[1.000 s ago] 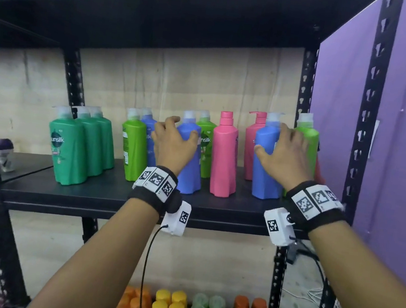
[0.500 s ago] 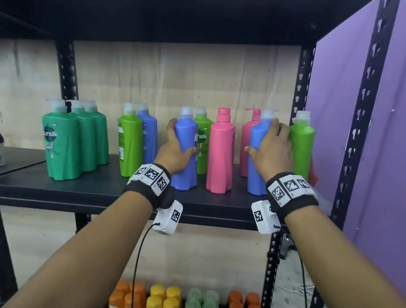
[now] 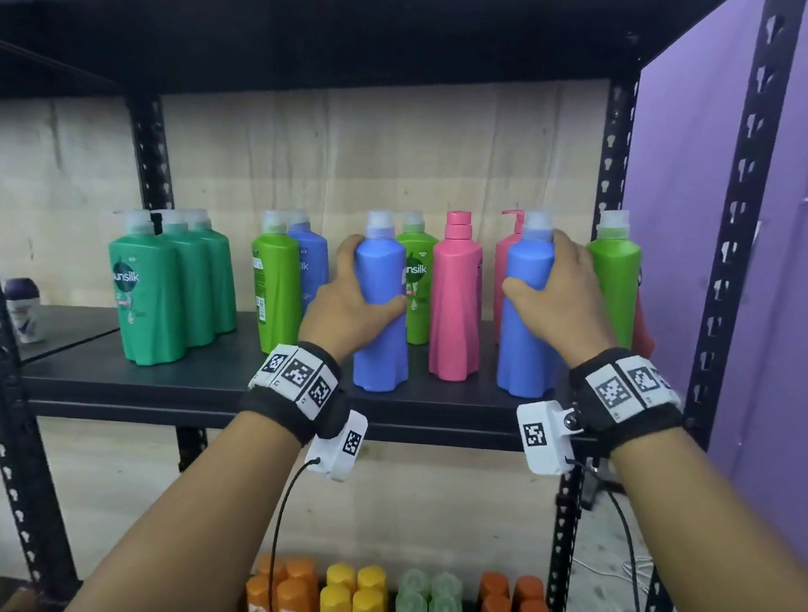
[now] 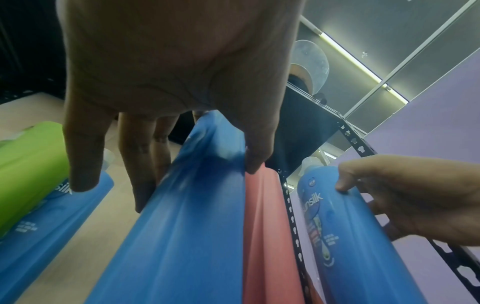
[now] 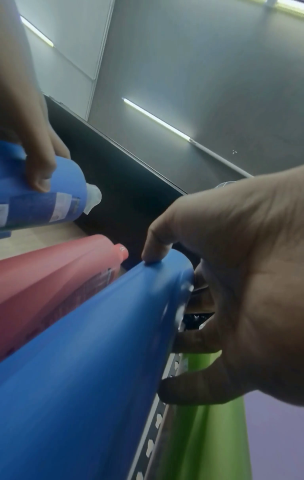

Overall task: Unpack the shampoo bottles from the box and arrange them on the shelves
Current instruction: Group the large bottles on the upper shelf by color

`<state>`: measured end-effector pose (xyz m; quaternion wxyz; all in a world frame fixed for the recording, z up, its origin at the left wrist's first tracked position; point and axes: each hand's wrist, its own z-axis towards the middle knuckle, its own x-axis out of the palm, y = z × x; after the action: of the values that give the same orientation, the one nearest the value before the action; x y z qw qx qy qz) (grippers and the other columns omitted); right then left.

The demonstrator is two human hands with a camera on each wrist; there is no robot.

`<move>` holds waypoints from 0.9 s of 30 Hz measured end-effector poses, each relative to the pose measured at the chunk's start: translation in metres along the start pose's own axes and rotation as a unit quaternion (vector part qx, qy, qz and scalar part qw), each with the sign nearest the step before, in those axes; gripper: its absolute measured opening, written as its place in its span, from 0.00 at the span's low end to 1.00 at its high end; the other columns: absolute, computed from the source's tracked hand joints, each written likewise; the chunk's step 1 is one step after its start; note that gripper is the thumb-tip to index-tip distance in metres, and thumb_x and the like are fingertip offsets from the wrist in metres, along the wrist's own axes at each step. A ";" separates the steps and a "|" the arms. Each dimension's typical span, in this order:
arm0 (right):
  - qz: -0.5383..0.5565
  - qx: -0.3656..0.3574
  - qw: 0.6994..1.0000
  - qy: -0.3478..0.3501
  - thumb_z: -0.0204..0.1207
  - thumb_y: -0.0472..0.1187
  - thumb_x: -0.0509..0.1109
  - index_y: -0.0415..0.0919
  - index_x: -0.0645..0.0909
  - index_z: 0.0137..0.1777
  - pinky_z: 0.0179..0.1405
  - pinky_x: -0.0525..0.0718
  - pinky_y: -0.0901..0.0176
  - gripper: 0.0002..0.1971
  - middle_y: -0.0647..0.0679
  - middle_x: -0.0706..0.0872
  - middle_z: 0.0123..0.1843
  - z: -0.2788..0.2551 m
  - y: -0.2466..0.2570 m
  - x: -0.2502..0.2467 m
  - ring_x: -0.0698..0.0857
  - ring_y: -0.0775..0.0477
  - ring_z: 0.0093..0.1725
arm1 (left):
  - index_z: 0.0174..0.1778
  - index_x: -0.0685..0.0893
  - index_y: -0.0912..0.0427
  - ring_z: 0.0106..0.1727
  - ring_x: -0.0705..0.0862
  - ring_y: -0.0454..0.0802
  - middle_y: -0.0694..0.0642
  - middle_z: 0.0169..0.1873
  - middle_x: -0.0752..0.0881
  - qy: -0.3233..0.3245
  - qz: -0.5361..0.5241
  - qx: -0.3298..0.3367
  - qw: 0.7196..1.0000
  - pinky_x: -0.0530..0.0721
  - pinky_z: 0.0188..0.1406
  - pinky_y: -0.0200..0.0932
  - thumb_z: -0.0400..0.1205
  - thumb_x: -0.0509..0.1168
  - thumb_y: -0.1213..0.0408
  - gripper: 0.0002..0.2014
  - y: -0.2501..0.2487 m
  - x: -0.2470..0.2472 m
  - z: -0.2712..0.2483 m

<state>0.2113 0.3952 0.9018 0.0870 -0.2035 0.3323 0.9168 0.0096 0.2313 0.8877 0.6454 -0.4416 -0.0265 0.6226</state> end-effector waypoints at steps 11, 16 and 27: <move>0.212 -0.015 0.976 -0.056 0.77 0.47 0.78 0.57 0.64 0.80 0.56 0.87 0.50 0.35 0.73 0.78 0.62 -0.015 -0.020 0.027 0.85 0.51 0.57 | 0.67 0.63 0.46 0.56 0.88 0.57 0.53 0.60 0.83 -0.039 -0.140 -0.002 0.989 0.85 0.55 0.53 0.71 0.77 0.37 0.38 -0.006 0.009 0.017; 0.226 -0.021 0.973 -0.041 0.78 0.52 0.77 0.66 0.56 0.84 0.43 0.82 0.75 0.41 0.79 0.78 0.62 -0.020 -0.031 0.030 0.86 0.65 0.53 | 0.65 0.65 0.41 0.53 0.89 0.52 0.48 0.60 0.81 -0.069 -0.264 -0.005 0.962 0.89 0.57 0.57 0.69 0.79 0.42 0.36 -0.001 0.028 0.013; 0.231 -0.023 0.971 -0.051 0.80 0.52 0.76 0.63 0.50 0.89 0.55 0.81 0.65 0.45 0.88 0.70 0.66 -0.024 -0.033 0.038 0.82 0.59 0.60 | 0.72 0.67 0.36 0.47 0.87 0.30 0.44 0.60 0.84 -0.082 -0.273 0.010 0.959 0.84 0.44 0.29 0.78 0.78 0.49 0.31 0.002 0.033 0.012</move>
<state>0.1946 0.4062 0.8499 -0.1155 -0.0762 0.3444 0.9286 0.0084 0.2648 0.8769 0.7906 -0.3585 -0.1927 0.4576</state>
